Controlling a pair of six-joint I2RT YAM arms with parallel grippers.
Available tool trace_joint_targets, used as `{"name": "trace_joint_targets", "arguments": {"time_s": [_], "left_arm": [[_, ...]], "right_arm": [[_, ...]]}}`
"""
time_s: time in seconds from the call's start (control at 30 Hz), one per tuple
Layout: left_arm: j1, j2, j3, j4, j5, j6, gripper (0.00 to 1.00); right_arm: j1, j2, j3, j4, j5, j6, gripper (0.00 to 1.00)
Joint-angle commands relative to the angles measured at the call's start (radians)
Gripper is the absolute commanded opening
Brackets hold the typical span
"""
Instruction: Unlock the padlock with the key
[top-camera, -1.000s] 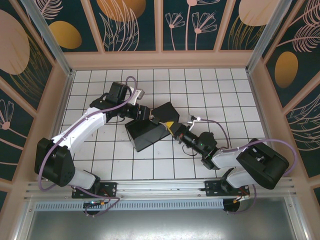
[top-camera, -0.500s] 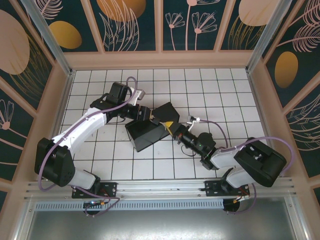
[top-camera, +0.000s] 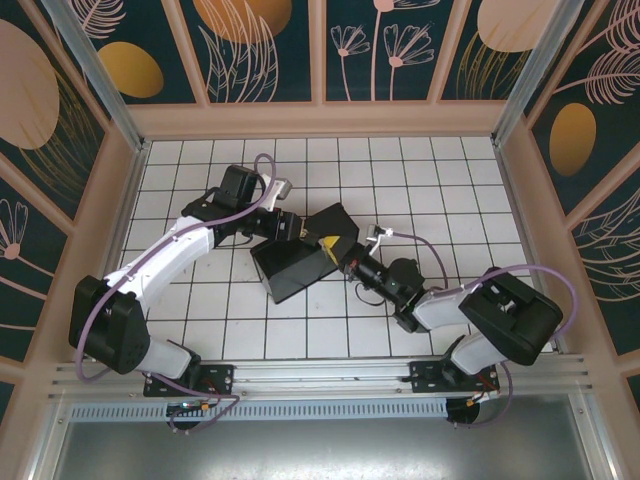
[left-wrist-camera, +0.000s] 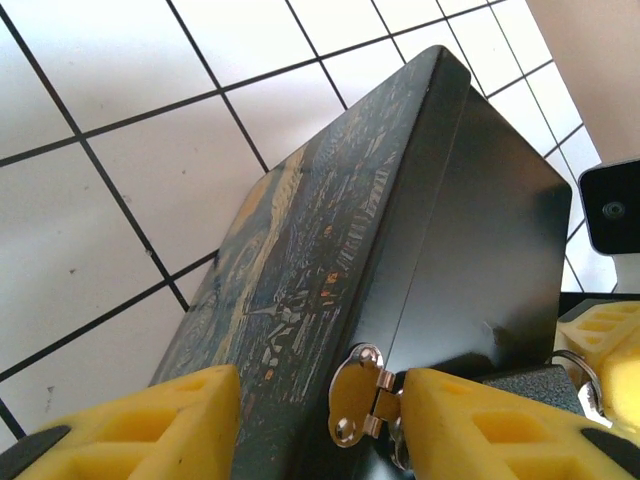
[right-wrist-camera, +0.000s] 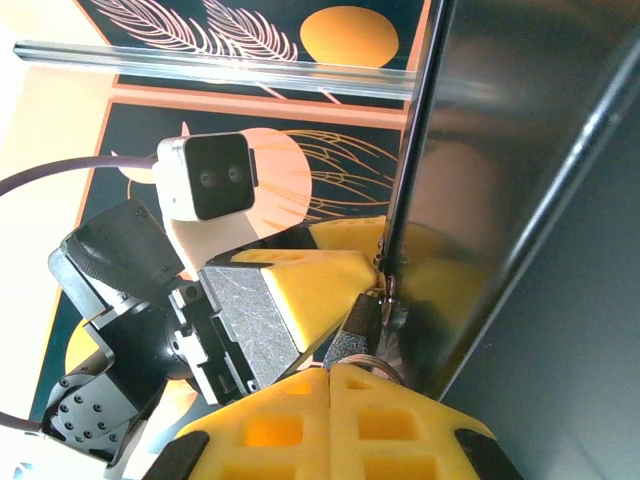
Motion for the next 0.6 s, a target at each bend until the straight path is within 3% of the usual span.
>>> {"name": "trace_joint_targets", "arguments": {"time_s": [0.0,0.17,0.3,0.57], "left_arm": [[-0.045,-0.004,-0.038,0.014,0.068,-0.017,0.48],[-0.046,-0.016,-0.036,0.016,0.066,-0.018,0.49],[-0.046,-0.025,-0.022,-0.007,-0.002,-0.017,0.54],[-0.034,-0.023,0.057,-0.030,-0.089,-0.011,0.56]], "right_arm": [[0.020,0.027,0.063,-0.033,-0.039,-0.001,0.00],[0.017,0.025,0.090,-0.099,-0.067,0.006,0.00],[0.019,-0.038,0.099,-0.292,-0.093,0.013,0.21],[0.008,-0.255,0.081,-0.679,-0.063,-0.025,0.33]]}}
